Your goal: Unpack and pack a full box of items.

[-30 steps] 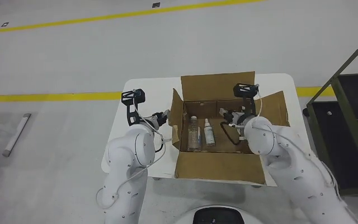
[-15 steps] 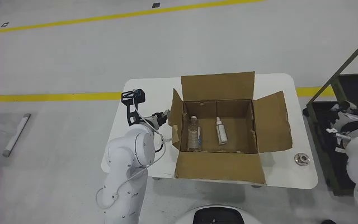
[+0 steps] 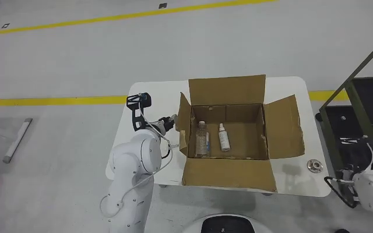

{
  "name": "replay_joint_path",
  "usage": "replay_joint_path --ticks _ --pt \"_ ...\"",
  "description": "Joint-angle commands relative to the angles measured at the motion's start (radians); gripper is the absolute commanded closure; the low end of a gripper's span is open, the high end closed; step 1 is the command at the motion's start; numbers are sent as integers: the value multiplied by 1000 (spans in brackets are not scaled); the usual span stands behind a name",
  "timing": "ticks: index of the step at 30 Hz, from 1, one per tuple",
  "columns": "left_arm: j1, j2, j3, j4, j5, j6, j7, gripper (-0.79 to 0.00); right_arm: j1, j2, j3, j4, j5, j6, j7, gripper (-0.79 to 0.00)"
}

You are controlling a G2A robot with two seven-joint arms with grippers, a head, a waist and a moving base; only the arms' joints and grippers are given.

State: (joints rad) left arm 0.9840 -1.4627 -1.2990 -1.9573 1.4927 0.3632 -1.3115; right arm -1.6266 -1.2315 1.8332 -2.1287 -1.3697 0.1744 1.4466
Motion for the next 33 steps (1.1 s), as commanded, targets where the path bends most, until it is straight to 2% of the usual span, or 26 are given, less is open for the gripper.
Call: replay_joint_path --ticks 1,11,15,21,23,26,29,31,32,33 --pt "0 0 0 0 0 0 0 -785 19 -4 -44 50 0 16 -23 0" --pt "0 0 0 0 0 0 0 -785 22 -5 -50 58 -3 27 -25 0" --pt "0 0 0 0 0 0 0 -785 31 -4 -81 119 -11 -17 -67 0" --pt "0 0 0 0 0 0 0 -785 169 12 -35 249 -7 -146 -17 0" --pt "0 0 0 0 0 0 0 -785 223 18 -25 288 -8 -186 4 -92" --pt "0 0 0 0 0 0 0 -785 304 26 -35 357 -11 -240 41 -135" --pt "0 0 0 0 0 0 0 -785 369 32 -63 408 -8 -297 89 -259" --pt "0 0 0 0 0 0 0 -785 392 35 -77 435 -4 -329 89 -277" --pt "0 0 0 0 0 0 0 -785 397 37 -88 448 -7 -349 89 -329" --pt "0 0 0 0 0 0 0 -785 403 39 -93 458 2 -359 89 -342"
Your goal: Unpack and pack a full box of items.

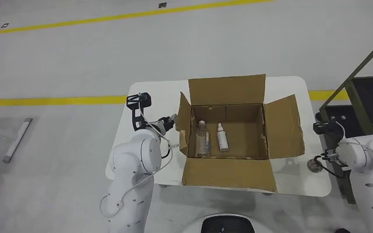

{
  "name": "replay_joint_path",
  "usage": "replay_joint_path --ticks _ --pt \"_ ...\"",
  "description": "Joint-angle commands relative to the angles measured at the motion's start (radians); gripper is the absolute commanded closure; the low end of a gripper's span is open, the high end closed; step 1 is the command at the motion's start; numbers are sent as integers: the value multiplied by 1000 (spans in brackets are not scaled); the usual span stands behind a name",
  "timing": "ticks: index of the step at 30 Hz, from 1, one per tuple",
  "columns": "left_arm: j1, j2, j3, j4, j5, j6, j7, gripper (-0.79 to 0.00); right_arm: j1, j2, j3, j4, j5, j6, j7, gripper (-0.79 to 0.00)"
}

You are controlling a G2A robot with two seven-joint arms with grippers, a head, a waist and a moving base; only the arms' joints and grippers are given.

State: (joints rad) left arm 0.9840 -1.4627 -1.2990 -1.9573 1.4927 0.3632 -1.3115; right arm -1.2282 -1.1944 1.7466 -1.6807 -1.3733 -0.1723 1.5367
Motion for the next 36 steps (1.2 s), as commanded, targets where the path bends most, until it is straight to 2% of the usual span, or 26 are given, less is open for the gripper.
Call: replay_joint_path --ticks 1,8,16,36 --pt "0 0 0 0 0 0 0 -785 11 3 -6 12 7 -8 -1 -348" --pt "0 0 0 0 0 0 0 -785 6 13 -40 46 30 -18 -1 -329" --pt "0 0 0 0 0 0 0 -785 -26 25 -57 45 105 -11 -1 -363" --pt "0 0 0 0 0 0 0 -785 -21 50 -93 90 106 18 -1 -345"
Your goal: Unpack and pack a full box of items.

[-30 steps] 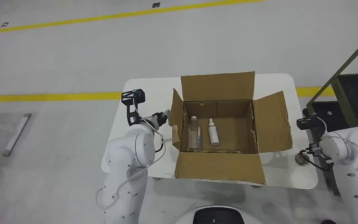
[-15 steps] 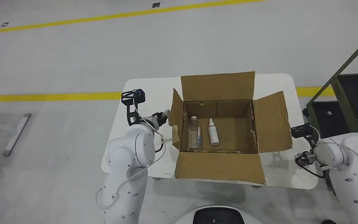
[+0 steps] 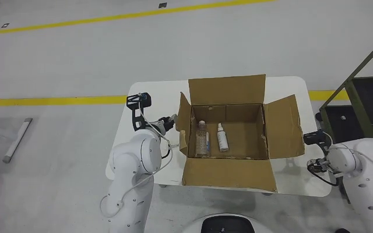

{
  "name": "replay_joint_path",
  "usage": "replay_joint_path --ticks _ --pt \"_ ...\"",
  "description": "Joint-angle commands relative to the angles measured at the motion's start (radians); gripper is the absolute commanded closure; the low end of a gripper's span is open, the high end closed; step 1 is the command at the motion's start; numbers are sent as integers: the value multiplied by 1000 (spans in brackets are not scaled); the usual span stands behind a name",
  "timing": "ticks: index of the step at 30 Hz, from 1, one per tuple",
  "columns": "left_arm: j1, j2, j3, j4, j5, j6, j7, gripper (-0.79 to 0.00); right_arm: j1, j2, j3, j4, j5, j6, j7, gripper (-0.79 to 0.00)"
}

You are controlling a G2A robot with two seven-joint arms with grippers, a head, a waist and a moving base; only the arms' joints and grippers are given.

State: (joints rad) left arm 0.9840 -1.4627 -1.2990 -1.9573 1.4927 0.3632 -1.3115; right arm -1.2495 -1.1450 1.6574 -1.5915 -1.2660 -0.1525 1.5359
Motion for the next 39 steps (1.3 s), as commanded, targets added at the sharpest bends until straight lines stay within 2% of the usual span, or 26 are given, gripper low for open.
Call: replay_joint_path --ticks 1,21,25,27,30,39 --pt "0 0 0 0 0 0 0 -785 1 2 -8 1 -5 -1 0 -339" --pt "0 0 0 0 0 0 0 -785 25 11 -41 43 0 21 -31 -302" --pt "0 0 0 0 0 0 0 -785 27 13 -48 52 4 22 -36 -256" --pt "0 0 0 0 0 0 0 -785 26 14 -50 57 4 26 -41 -188" --pt "0 0 0 0 0 0 0 -785 26 15 -52 60 1 35 -50 0" --pt "0 0 0 0 0 0 0 -785 21 21 -9 34 66 63 -58 0"
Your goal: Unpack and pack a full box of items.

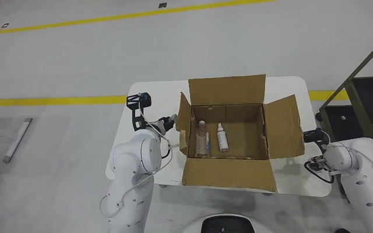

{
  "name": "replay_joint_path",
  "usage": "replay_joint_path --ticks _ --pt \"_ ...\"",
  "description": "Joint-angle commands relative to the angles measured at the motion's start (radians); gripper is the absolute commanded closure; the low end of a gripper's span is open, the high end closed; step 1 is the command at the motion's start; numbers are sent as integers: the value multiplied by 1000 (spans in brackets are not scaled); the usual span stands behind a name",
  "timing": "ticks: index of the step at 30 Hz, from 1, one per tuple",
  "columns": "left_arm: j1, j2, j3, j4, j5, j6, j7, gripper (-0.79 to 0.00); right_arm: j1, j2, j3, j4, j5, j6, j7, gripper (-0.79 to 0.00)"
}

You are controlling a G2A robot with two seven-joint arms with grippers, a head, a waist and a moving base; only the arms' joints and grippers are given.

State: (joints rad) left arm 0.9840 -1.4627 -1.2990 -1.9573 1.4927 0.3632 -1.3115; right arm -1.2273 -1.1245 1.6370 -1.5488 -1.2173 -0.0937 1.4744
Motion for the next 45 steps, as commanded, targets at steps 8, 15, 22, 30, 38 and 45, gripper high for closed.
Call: replay_joint_path --ticks 8,15,22,30,38,45 --pt "0 0 0 0 0 0 0 -785 -3 9 222 -138 323 134 1 0" --pt "0 0 0 0 0 0 0 -785 12 15 402 -302 595 276 -40 0" --pt "0 0 0 0 0 0 0 -785 59 24 392 -438 788 319 -43 0" --pt "0 0 0 0 0 0 0 -785 170 29 59 -433 732 363 -75 0" --pt "0 0 0 0 0 0 0 -785 325 -3 -367 -216 609 441 -177 0" --pt "0 0 0 0 0 0 0 -785 411 -49 -665 -35 342 590 -311 0"
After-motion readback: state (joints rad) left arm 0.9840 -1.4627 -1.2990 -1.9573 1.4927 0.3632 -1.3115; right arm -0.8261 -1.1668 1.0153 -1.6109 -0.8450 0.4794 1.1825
